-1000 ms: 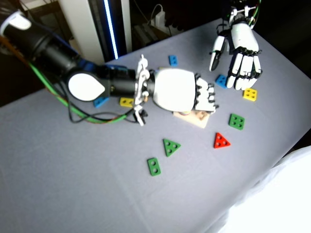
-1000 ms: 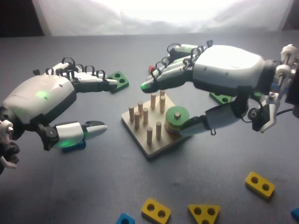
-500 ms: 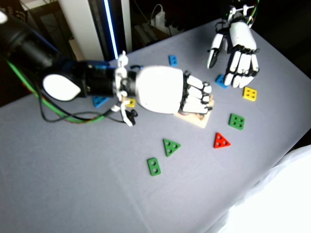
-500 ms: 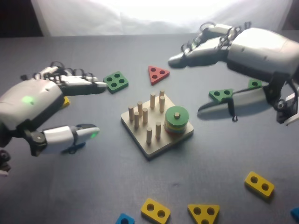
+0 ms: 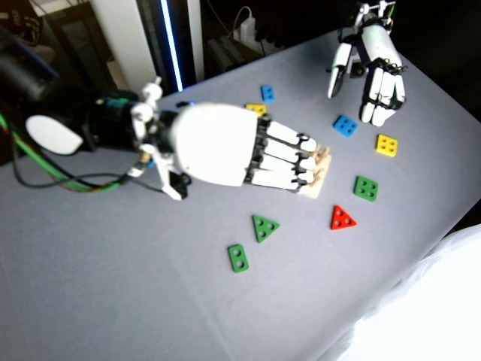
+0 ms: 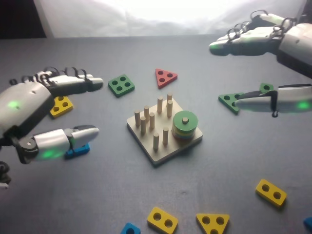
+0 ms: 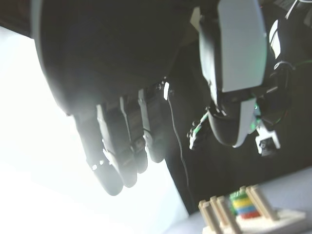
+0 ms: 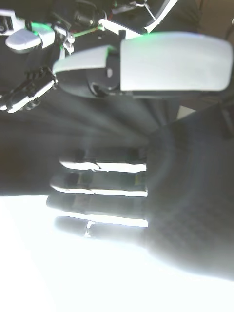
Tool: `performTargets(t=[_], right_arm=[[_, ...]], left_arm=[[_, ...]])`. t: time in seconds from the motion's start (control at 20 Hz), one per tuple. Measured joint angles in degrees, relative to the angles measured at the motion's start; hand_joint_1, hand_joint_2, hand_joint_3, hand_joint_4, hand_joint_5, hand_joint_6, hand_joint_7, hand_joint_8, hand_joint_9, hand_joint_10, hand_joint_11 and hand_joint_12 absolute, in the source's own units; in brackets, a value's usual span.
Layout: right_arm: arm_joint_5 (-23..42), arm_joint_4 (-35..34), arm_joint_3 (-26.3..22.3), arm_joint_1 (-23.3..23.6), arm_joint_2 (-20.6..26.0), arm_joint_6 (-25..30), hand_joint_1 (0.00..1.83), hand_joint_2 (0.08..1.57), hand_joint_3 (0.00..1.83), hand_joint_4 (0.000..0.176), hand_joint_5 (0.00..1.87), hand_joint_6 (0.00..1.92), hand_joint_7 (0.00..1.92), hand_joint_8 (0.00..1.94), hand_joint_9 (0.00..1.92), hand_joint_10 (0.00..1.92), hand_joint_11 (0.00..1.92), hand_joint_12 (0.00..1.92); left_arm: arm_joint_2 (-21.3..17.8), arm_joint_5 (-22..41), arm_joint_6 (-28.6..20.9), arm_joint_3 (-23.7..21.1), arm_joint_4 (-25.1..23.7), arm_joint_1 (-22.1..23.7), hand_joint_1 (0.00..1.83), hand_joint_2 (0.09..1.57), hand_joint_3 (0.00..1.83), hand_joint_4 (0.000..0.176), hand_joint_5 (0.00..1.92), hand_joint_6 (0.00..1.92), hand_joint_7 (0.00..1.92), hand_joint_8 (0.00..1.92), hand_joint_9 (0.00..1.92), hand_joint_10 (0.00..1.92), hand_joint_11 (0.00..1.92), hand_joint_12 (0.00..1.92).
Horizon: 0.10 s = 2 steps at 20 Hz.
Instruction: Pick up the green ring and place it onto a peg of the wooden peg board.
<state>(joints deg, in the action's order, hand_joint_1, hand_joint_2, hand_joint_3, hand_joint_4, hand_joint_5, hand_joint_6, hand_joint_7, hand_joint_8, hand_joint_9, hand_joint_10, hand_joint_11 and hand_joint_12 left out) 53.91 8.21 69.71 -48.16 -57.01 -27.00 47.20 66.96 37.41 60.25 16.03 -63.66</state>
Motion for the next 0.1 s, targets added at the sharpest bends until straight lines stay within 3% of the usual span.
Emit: performTargets(t=[0.05,0.1], right_arm=[[1.14,-0.72,-0.74,-0.74,0.79,-0.28,0.90,1.02,0.00,0.002,0.50,0.00,0.46,0.00,0.45,0.01,0.01,1.04],[2.71,-1.57,-1.62,-1.40,1.75,-1.03,0.90,1.02,0.00,0.000,0.50,0.00,0.46,0.00,0.46,0.01,0.01,1.05]], left_arm=[[-0.83,1.07,-0.04,-0.68,0.52,-0.52,0.70,1.12,0.00,0.051,0.47,0.00,0.39,0.00,0.41,0.00,0.05,1.33],[-1.40,3.15,-0.15,-1.05,0.74,-1.38,0.69,1.12,0.00,0.056,0.46,0.00,0.39,0.00,0.41,0.00,0.04,1.35]])
